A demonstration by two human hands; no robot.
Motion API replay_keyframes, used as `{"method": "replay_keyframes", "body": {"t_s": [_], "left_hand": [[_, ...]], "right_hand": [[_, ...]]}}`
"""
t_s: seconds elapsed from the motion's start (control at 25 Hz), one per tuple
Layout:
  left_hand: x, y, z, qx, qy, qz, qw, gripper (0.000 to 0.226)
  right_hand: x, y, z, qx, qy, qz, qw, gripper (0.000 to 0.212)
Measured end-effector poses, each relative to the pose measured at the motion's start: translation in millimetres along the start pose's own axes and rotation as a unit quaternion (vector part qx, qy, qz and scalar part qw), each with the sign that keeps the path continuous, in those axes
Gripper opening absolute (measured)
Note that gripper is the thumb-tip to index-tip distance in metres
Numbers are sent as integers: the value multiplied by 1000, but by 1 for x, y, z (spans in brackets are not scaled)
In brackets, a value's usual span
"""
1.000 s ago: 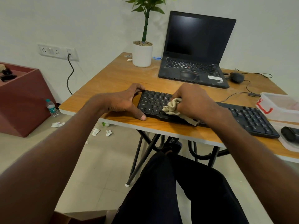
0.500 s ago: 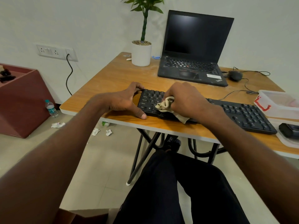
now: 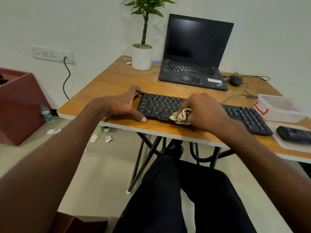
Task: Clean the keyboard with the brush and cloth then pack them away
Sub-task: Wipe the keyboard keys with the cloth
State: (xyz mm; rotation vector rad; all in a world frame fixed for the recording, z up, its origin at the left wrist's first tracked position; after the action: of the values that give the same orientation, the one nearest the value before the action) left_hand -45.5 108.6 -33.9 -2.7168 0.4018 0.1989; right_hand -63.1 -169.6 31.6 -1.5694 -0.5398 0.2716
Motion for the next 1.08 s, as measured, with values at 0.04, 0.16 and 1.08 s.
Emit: {"method": "replay_keyframes", "body": {"t_s": [0.04, 0.16, 1.08], "left_hand": [[-1, 0, 0, -1, 0, -1, 1000, 132], [-1, 1, -1, 0, -3, 0, 1000, 132], [-3, 5, -6, -4, -12, 0, 1000, 115]], "right_hand": [[3, -2, 1, -10, 10, -12, 1000, 27], [8, 2, 26, 76, -17, -34, 996, 35], [41, 9, 55, 29, -30, -105, 994, 26]]}}
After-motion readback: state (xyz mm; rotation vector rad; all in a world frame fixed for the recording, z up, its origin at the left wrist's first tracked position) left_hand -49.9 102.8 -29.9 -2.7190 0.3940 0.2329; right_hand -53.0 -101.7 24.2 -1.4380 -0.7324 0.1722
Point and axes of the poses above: each hand's wrist, its own x-axis towards the middle knuckle, its own y-axis out of the palm, z = x × y, the point moved 3 cm from there along x, towards the middle knuckle, and after that the axes turned 14 degrees about -x, right-handed, at the moved point
